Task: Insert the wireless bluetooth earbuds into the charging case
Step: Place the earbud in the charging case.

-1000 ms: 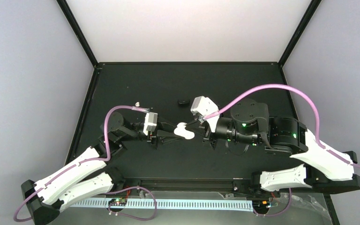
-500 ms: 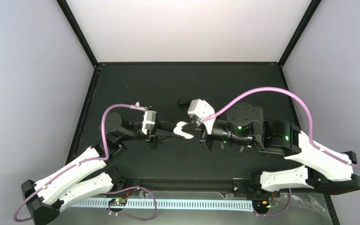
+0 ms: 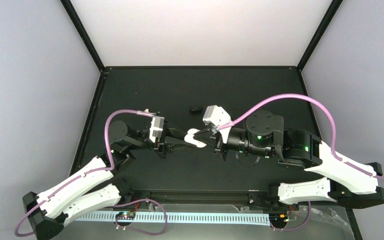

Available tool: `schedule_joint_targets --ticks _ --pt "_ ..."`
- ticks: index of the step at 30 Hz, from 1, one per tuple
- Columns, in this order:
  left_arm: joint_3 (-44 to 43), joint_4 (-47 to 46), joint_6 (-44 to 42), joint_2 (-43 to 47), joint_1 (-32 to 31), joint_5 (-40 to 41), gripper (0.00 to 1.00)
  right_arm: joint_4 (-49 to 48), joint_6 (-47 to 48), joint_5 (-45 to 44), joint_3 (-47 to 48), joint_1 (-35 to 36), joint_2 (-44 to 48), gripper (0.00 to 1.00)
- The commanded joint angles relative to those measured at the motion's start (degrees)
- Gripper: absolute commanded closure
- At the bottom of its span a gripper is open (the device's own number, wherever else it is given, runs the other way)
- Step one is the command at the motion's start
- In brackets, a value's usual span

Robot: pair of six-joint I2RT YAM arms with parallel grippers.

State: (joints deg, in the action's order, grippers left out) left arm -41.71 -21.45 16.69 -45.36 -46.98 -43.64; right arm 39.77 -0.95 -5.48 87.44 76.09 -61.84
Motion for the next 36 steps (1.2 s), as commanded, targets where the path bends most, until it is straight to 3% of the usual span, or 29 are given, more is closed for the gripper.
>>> schedule_joint_targets --ticks 1,24,36 --pt "-0.21 -3.70 1.61 0.10 -0.30 -0.92 0.98 -1.49 0.67 -0.63 -1.16 -0.18 0.77 0.99" --pt "-0.37 -5.59 2.72 -0.34 -0.30 -1.09 0.98 -3.33 1.37 1.85 -2.72 -0.16 0.27 0.99" --pt "-0.82 -6.53 2.83 -0.34 -0.30 -1.14 0.98 1.98 2.44 4.31 -0.95 -0.21 -2.39 0.99"
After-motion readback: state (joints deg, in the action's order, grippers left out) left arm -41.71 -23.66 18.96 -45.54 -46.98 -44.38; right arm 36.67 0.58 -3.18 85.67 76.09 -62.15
